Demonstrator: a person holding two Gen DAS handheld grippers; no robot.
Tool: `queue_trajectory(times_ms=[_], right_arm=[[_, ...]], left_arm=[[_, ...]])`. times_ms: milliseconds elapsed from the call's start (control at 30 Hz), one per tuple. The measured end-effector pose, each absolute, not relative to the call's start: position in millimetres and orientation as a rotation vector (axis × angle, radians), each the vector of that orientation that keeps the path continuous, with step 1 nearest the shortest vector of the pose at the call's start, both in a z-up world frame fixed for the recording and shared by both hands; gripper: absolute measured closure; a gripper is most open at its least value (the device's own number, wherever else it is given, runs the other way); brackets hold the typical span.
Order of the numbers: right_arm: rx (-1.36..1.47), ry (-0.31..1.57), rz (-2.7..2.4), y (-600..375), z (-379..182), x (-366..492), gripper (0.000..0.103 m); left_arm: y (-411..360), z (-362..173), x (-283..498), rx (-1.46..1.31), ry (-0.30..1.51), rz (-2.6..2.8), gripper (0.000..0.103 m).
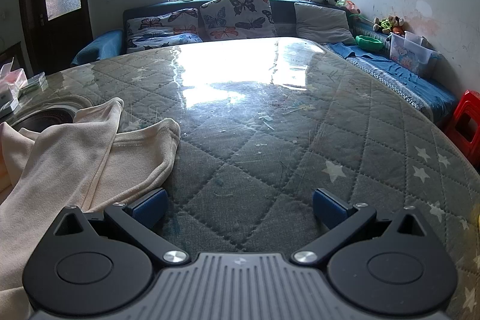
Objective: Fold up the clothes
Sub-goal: 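Move both grippers toward the crumpled cream sweatshirt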
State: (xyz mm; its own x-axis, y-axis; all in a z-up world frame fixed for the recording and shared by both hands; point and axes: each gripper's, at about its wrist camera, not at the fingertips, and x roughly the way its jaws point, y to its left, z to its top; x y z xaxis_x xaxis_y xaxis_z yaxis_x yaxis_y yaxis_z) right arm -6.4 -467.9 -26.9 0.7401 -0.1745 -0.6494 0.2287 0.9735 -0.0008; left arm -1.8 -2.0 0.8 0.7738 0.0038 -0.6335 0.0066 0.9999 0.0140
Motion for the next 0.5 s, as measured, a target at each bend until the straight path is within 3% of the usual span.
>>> queue_trajectory(times_ms=[500], right_arm=[[0.040, 0.700, -0.149, -440, -7, -46, 0.000]], left_arm=[[-50, 21, -41, 0.086, 0.701, -0.075, 0.000]])
